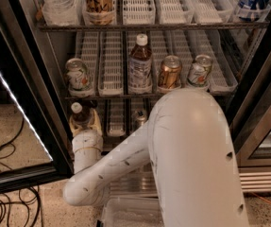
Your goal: Pick blue plastic bottle from bottom shelf of fridge
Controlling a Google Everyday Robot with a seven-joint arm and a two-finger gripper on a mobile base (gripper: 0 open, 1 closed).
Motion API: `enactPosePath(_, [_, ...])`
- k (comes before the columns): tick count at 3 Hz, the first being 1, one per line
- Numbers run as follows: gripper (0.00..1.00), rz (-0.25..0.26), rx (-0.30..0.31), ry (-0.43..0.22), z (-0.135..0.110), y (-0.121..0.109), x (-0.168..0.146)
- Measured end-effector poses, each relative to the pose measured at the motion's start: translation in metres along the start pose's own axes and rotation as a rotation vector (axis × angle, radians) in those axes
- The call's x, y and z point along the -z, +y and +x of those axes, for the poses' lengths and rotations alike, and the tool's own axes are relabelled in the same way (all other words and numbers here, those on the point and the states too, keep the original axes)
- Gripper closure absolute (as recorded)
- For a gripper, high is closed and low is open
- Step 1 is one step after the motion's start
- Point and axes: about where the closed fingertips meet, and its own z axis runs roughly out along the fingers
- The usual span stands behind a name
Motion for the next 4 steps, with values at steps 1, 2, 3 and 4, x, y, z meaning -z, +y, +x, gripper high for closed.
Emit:
enactPosePath(1, [1.00, -0.023, 0.001, -0.005, -0.024, 0.005, 0.023])
enactPosePath(2, [1.00, -0.028, -0.009, 0.023, -0.052, -0.018, 0.051])
enactPosePath(3, [1.00, -0.056, -0.047, 0.019, -0.083, -0.063, 0.077])
enactPosePath(4, [1.00, -0.097, -0.094, 0.001, -0.097, -0.120, 0.092])
